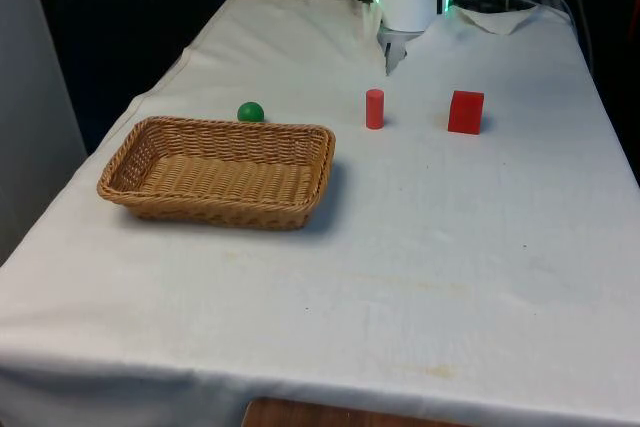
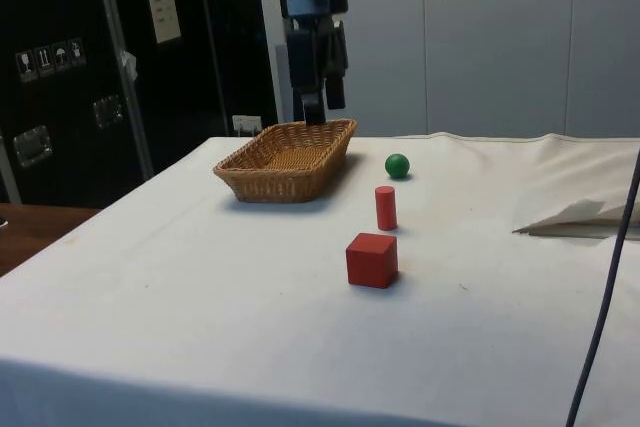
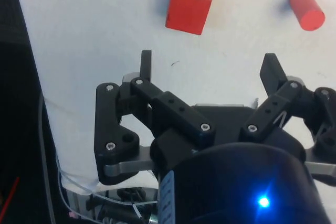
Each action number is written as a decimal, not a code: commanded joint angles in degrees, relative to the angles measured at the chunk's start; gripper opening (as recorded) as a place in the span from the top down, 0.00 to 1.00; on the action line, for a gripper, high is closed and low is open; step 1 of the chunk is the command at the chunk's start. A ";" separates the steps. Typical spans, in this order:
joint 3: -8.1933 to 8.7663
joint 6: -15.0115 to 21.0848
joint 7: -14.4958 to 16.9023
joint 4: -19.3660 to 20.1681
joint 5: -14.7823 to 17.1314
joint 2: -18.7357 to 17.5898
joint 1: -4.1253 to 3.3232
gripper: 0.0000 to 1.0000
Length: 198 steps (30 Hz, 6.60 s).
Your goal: Pick up the object to the left of the cylinder and place it into the basket.
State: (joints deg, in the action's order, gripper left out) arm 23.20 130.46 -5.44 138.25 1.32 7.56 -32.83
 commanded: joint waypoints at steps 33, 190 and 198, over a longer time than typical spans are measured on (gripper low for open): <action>-3.72 13.29 -7.51 7.79 -0.06 -5.16 0.00 0.00; -1.43 17.48 -13.18 -2.58 -2.06 -11.34 2.52 1.00; 0.06 16.56 -11.57 -5.04 -1.78 -12.49 2.81 1.00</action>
State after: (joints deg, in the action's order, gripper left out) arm 23.26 147.42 -17.13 133.44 -0.46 -4.81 -30.14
